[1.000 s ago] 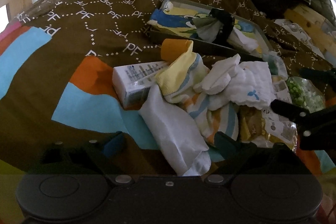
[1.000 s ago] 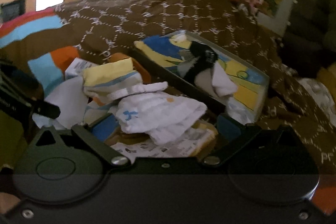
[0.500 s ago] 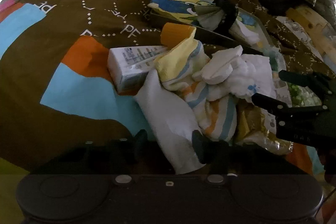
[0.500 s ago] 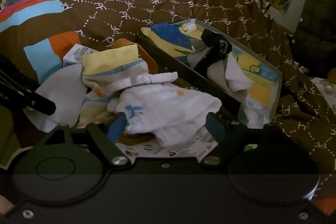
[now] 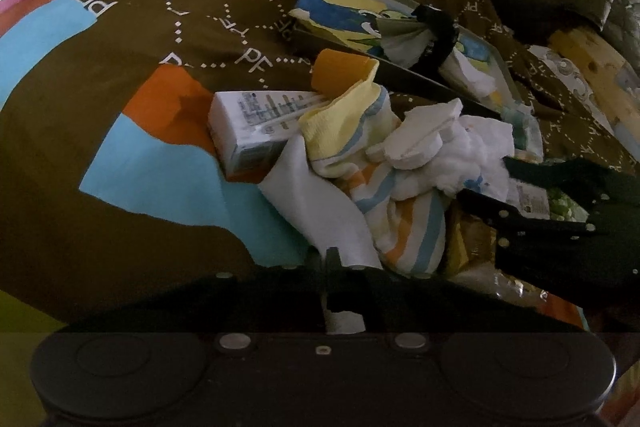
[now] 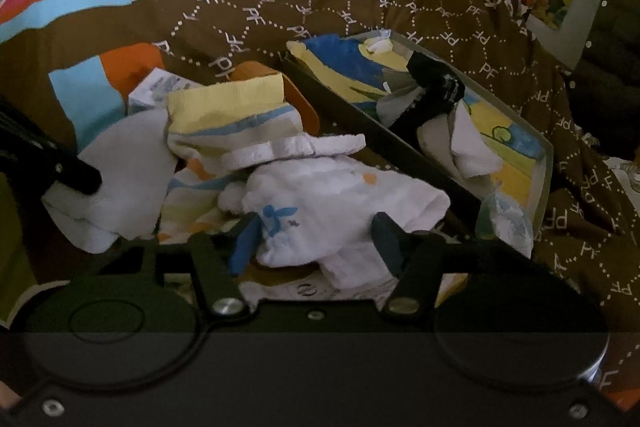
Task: Organize soft objects
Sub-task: 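Grasp the blue-printed white sock with the right tool while the left tool grasps a white sock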
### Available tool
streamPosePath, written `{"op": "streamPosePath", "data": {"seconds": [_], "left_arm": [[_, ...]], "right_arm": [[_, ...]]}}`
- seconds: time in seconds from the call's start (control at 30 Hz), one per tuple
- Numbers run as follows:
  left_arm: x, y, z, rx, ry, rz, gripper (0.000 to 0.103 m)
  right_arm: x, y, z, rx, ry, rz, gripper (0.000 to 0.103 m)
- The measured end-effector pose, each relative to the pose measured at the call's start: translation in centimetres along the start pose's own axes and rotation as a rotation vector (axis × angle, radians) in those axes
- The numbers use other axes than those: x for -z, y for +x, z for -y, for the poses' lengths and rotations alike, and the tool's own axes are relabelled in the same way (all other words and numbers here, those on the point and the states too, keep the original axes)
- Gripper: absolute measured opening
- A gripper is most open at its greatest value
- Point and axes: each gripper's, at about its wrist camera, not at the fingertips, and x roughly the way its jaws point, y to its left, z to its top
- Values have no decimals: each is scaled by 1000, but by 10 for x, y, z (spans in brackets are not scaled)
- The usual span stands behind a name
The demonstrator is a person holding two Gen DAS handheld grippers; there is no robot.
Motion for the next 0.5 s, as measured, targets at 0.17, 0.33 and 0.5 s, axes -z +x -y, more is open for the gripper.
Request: {"op": "streamPosePath", "data": {"seconds": [0.17, 0.33, 0.5], "left_arm": [[1, -4, 4, 19, 9, 14, 0], [-1, -11, 9, 43, 11, 38, 0], [-3, -22, 18, 78, 18, 70, 0]], "right_arm": [[3, 3, 0, 3, 5, -24, 18], [3, -1, 3, -4, 12, -27, 11], [-2, -16, 7, -28, 30, -8, 10]]}}
